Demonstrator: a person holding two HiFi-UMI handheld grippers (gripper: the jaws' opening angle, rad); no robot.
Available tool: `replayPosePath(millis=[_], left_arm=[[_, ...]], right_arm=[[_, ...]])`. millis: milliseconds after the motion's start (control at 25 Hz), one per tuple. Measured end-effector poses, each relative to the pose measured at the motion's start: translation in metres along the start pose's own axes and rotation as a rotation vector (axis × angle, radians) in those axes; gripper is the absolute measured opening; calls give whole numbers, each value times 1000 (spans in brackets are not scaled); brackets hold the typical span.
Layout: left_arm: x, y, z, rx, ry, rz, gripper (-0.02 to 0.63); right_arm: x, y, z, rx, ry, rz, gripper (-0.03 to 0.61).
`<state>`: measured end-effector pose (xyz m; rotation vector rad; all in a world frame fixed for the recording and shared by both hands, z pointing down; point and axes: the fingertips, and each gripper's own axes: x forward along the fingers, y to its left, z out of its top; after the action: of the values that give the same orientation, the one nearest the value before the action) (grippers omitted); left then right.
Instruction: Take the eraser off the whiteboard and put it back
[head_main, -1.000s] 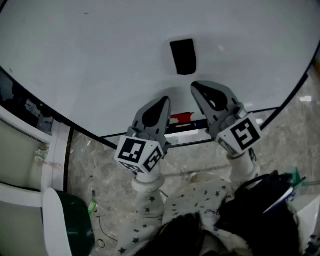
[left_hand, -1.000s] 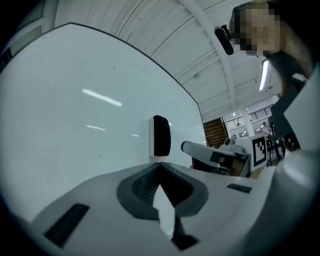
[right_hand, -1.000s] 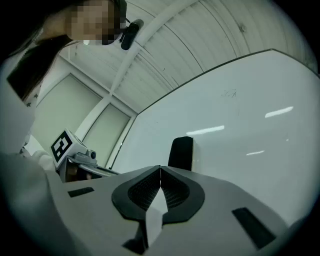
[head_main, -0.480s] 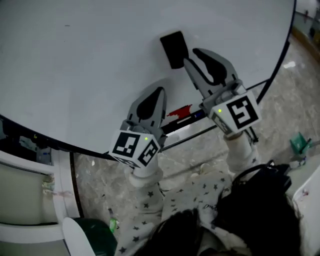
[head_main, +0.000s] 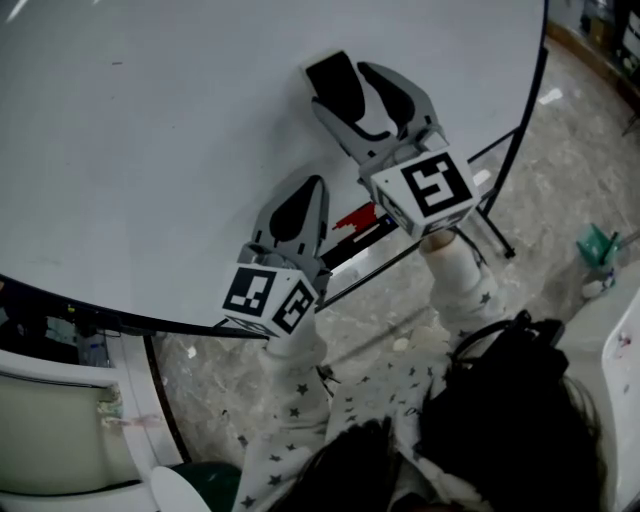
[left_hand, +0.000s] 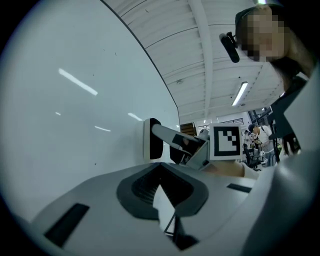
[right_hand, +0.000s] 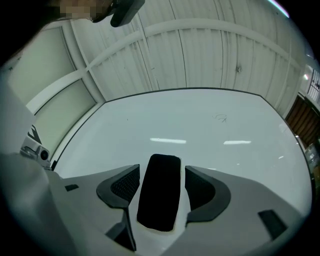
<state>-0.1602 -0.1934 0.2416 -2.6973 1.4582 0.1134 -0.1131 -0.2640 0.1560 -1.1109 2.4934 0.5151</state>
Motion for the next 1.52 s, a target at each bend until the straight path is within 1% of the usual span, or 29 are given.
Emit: replayPosePath(millis=[160,480,680,840,1080,1240,1520], left_arm=[[4,4,3,-11,-21,15,2],[7,8,5,-27,-37,48,2],[-1,19,1,-37,-30,90,2],[-7,25,0,-48,-35,114,2],[-12,28,0,-54,-35,122,2],[-12,27,0,-50,-30,116,2],[-7,17,2,-44,-32,92,2]], right_arm=[[10,-2,-11,19,28,-29,267],[21,-1,-18,-13,60,-85,267],[20,-2,-22,-19,53,-109,267],[20,-4,-21,6,47,-142,265],[19,-6,-21,30,37,-146,259],[17,-5,-23,36,48,-138,258],[4,-10,-11,60,28,-121,258]])
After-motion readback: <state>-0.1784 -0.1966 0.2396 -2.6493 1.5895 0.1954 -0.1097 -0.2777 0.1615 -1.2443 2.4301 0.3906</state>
